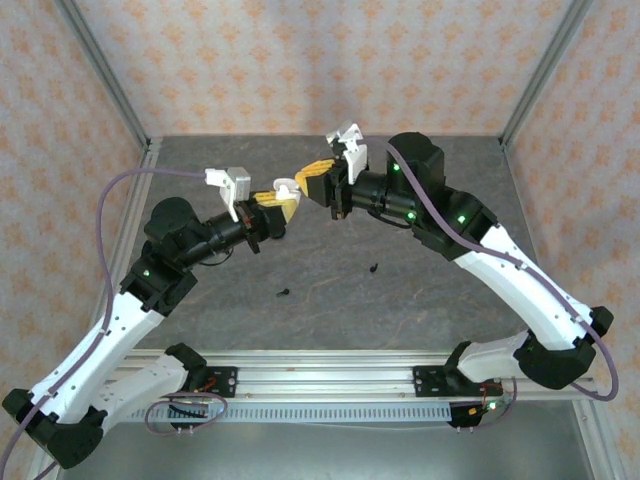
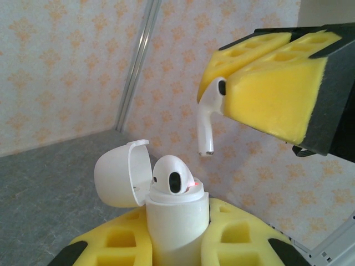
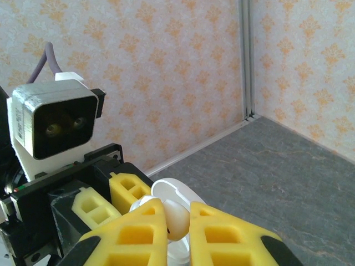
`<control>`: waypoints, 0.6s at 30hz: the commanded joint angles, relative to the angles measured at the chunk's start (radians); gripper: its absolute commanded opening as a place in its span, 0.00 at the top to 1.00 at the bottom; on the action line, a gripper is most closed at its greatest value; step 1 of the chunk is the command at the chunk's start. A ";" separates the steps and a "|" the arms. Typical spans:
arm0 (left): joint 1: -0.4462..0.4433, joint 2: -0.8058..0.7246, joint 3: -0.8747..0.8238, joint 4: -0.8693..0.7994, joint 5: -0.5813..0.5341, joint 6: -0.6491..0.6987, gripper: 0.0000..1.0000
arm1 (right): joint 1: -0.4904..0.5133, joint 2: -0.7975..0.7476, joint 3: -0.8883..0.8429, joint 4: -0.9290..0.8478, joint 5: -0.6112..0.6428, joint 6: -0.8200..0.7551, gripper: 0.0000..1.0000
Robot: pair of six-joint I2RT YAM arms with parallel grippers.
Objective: Insert wireless bluetooth earbuds into charging case
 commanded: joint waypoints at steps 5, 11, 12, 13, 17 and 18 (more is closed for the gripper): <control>-0.014 -0.024 0.017 0.006 -0.016 -0.018 1.00 | 0.019 0.015 -0.008 0.009 -0.020 -0.019 0.87; -0.018 -0.024 0.015 0.001 -0.028 -0.016 1.00 | 0.036 0.017 -0.009 0.005 -0.020 -0.023 0.87; -0.020 -0.025 0.015 0.001 -0.031 -0.017 1.00 | 0.036 0.018 -0.011 0.001 -0.021 -0.023 0.87; -0.020 -0.026 0.013 0.002 -0.033 -0.015 1.00 | 0.036 0.018 -0.012 -0.001 -0.020 -0.025 0.87; -0.020 -0.026 0.016 0.000 -0.041 -0.015 1.00 | 0.038 0.015 -0.017 -0.017 -0.015 -0.030 0.87; -0.020 -0.026 0.017 0.000 -0.041 -0.013 1.00 | 0.037 0.014 -0.018 -0.020 -0.008 -0.032 0.87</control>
